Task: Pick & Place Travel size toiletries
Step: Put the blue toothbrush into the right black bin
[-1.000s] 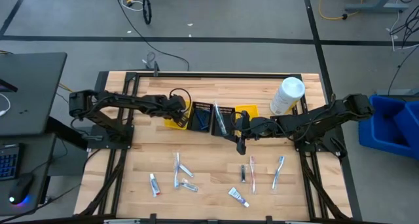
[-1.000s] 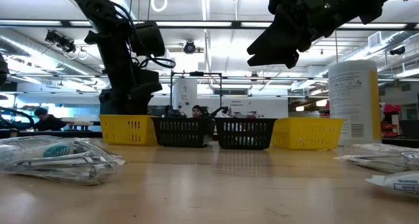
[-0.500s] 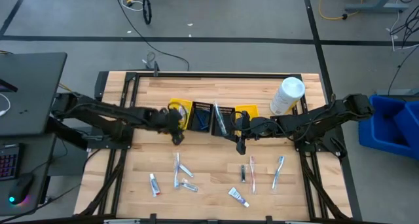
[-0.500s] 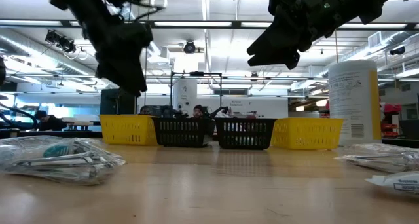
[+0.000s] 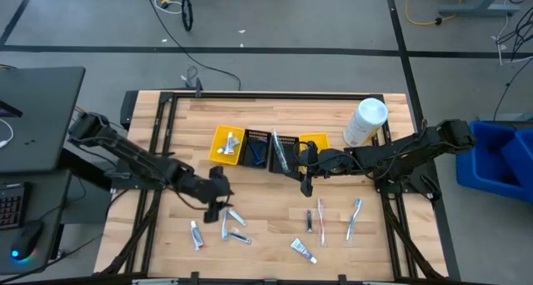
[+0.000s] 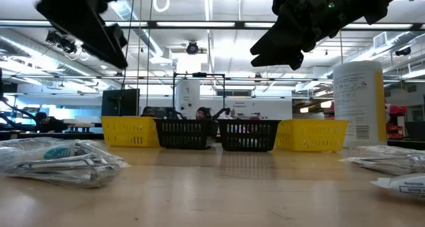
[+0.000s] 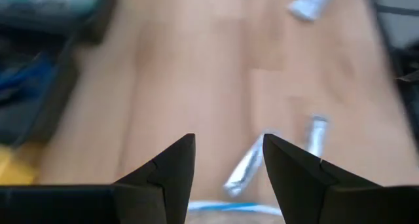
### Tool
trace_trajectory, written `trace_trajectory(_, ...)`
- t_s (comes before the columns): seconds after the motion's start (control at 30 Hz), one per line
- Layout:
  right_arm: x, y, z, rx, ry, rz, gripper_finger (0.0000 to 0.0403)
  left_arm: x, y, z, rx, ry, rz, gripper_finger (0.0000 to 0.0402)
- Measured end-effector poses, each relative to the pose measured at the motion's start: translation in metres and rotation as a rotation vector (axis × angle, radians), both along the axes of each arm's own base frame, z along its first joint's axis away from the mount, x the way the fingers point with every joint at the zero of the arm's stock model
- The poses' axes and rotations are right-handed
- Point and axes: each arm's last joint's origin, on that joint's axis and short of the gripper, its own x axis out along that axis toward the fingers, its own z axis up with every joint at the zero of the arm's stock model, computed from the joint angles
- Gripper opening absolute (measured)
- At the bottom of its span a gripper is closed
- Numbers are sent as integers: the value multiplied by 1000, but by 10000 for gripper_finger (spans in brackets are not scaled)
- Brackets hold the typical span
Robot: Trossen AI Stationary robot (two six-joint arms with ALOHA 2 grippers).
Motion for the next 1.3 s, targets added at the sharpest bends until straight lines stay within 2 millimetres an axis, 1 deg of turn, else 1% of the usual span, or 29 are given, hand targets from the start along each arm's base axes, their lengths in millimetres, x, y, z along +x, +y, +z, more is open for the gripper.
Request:
trace_trajectory(0.07,0,0,0,2,0,-1,192,0,-4,2,14,-26,-31,188)
trace_trajectory(0.17,0,0,0,3,0,-2,185,0,-6,3,42,-59,-11,188)
trace_trajectory(0.47,0,0,0,0,0,0,167,2,-4,4,67,-71,-14,188)
trace_trajectory(0.63,0,0,0,0,0,0,160,6,-11,-8,65,-6,-204,187)
trace_trajectory(0.7,0,0,0,0,1,0,161,7,-15,-18,74,47,-255,188)
trace_trajectory(0.83,0,0,0,0,0,0,171,10,-18,-36,149,125,-382,187)
trace_trajectory(0.93,0,0,0,0,0,0,181,11,-20,-46,155,172,-450,188)
trace_trajectory(1.03,0,0,0,0,1,0,190,9,-21,-49,156,197,-520,188)
trace_trajectory(1.2,0,0,0,-1,0,0,203,6,-20,-51,286,198,-657,188)
trace_trajectory(1.3,0,0,0,-1,1,0,208,6,-20,-54,328,200,-725,188)
